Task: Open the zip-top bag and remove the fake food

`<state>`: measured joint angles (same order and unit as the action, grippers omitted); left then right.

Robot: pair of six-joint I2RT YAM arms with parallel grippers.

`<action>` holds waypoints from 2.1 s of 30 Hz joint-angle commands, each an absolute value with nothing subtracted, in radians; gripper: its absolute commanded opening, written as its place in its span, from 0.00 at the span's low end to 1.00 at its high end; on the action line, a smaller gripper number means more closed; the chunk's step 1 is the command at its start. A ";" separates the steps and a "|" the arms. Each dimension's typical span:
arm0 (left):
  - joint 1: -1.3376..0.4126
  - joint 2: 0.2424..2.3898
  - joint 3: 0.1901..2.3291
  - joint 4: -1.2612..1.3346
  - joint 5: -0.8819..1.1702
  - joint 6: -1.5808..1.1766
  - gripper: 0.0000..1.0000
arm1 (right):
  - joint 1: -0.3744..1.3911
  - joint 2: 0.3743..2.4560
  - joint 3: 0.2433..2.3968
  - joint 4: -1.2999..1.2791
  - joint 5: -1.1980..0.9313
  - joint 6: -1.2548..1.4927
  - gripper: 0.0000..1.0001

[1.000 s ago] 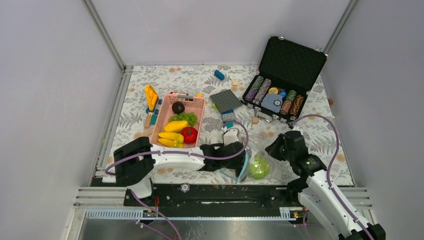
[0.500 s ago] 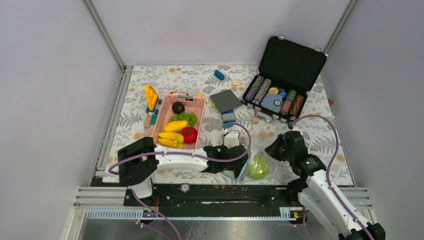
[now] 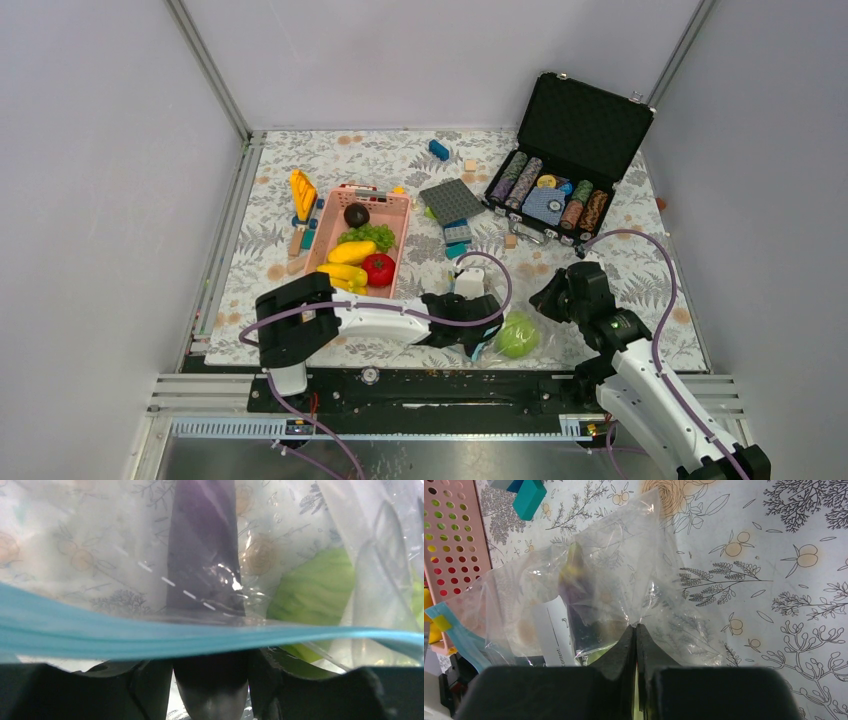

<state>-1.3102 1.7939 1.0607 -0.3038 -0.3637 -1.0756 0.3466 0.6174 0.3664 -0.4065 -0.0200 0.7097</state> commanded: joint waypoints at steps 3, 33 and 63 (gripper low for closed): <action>-1.316 1.694 1.061 -0.377 -0.398 -1.049 0.34 | 0.344 0.606 0.383 -0.415 -0.006 0.698 0.00; -1.162 1.017 1.025 -1.021 0.080 -0.534 0.38 | 0.344 0.563 0.405 -0.463 0.071 0.703 0.00; -0.432 1.478 1.280 -0.928 -0.406 -0.283 0.26 | 0.344 0.561 0.417 -0.500 0.059 0.684 0.00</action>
